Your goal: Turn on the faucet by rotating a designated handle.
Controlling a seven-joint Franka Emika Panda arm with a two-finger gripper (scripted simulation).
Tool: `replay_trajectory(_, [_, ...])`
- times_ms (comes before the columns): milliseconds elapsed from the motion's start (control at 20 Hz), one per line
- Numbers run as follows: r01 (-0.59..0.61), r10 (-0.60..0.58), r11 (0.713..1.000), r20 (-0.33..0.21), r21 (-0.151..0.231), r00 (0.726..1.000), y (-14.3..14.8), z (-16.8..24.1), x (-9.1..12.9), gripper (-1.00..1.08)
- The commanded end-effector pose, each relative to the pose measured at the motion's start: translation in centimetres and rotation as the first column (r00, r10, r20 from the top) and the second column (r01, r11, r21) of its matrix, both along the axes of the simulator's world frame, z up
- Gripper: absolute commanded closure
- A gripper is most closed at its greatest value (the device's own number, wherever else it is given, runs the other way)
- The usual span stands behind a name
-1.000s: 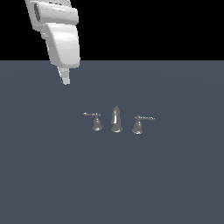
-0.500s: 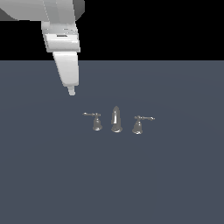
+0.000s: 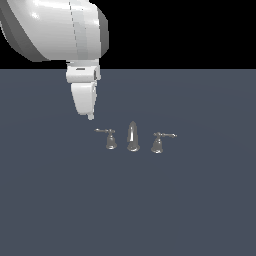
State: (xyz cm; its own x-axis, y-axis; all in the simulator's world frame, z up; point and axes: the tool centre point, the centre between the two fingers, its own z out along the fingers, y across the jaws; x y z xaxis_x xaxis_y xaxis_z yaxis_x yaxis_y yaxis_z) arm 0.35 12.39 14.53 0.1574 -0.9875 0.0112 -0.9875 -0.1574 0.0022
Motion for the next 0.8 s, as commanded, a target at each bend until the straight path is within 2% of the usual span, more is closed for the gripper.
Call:
replay_trajectory(0, [0.06, -0.06, 0.998, 0.001, 0.0, 0.998, -0.4, -1.4, 1.3, 1.08])
replay_trajectory(400, [0.218, -0.218, 0.976, 0.001, 0.005, 0.976, -1.8, -5.1, 4.6, 1.08])
replay_trajectory(750, [0.29, -0.29, 0.957, 0.001, 0.009, 0.957, -2.7, -6.7, 6.1, 1.08])
